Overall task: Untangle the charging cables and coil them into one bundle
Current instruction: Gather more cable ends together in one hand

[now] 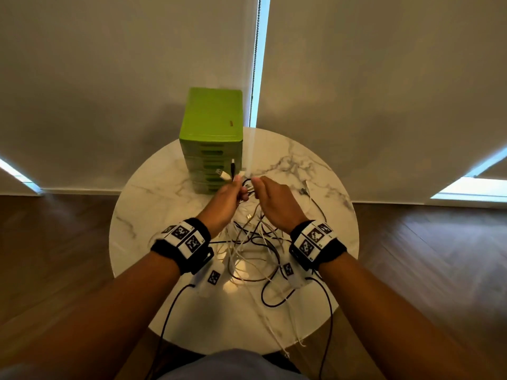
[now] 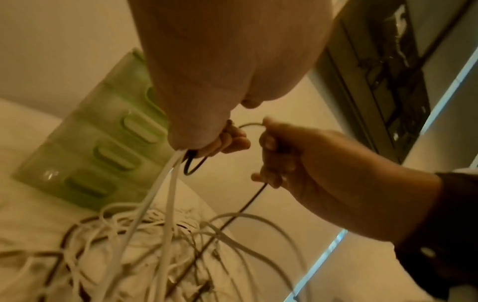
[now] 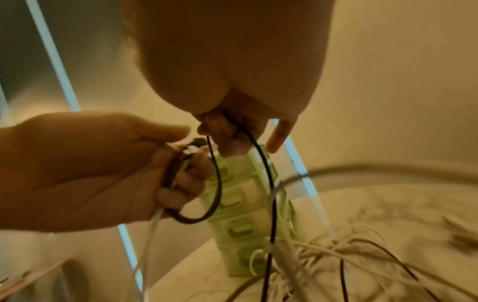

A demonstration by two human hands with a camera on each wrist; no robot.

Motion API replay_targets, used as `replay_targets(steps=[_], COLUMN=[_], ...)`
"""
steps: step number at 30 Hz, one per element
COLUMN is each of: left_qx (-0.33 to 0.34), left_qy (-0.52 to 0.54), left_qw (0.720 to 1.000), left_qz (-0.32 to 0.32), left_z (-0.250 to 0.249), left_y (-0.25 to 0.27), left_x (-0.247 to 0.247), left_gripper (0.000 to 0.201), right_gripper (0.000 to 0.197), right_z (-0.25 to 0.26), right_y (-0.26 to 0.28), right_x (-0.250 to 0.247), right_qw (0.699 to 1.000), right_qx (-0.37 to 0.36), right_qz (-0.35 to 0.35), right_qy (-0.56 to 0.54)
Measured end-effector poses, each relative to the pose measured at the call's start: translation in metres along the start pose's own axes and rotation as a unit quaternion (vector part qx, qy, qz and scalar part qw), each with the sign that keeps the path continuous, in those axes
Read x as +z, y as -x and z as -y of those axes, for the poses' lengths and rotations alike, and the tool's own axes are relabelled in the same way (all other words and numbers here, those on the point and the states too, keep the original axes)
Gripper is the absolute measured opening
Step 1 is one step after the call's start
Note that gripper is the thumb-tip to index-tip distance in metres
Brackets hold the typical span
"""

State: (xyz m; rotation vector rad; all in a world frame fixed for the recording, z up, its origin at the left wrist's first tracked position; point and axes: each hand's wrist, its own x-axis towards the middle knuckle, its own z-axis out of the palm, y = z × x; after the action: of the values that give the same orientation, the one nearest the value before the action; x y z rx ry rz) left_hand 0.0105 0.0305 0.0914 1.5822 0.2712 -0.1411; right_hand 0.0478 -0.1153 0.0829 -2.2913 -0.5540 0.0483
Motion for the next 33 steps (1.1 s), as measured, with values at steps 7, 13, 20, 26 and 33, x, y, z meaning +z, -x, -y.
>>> replay_targets(steps=[7, 13, 20, 26, 33], left_qx=[0.024, 0.095, 0.089, 0.006, -0.017], left_qy=[0.124, 0.296, -0.056, -0.1, 0.023], left_qw=[0.99, 0.947, 0.992, 0.995, 0.996], left_qz=[-0.065, -0.086, -0.076, 0.008, 0.09], left_z=[-0.02, -0.052, -0.037, -0.03, -0.033], left_y=[-0.01, -0.015, 0.001, 0.028, 0.017], left_x=[0.005, -0.022, -0.041, -0.026, -0.019], left_gripper=[0.035, 0.032, 0.028, 0.043, 0.039], right_gripper=[0.041, 0.048, 0.046, 0.039, 0.026], right_z=[0.014, -0.062, -0.057, 0.01, 0.034], right_y=[0.025, 0.051, 0.017, 0.006, 0.023], right_x=[0.009, 0.034, 0.02, 0.003, 0.003], right_qw=[0.983, 0.968, 0.99, 0.997, 0.98], right_qx=[-0.043, 0.039, 0.093, 0.0, -0.091], right_qz=[0.114, 0.2, 0.093, 0.006, 0.106], right_qy=[-0.138, -0.148, -0.041, -0.078, -0.14])
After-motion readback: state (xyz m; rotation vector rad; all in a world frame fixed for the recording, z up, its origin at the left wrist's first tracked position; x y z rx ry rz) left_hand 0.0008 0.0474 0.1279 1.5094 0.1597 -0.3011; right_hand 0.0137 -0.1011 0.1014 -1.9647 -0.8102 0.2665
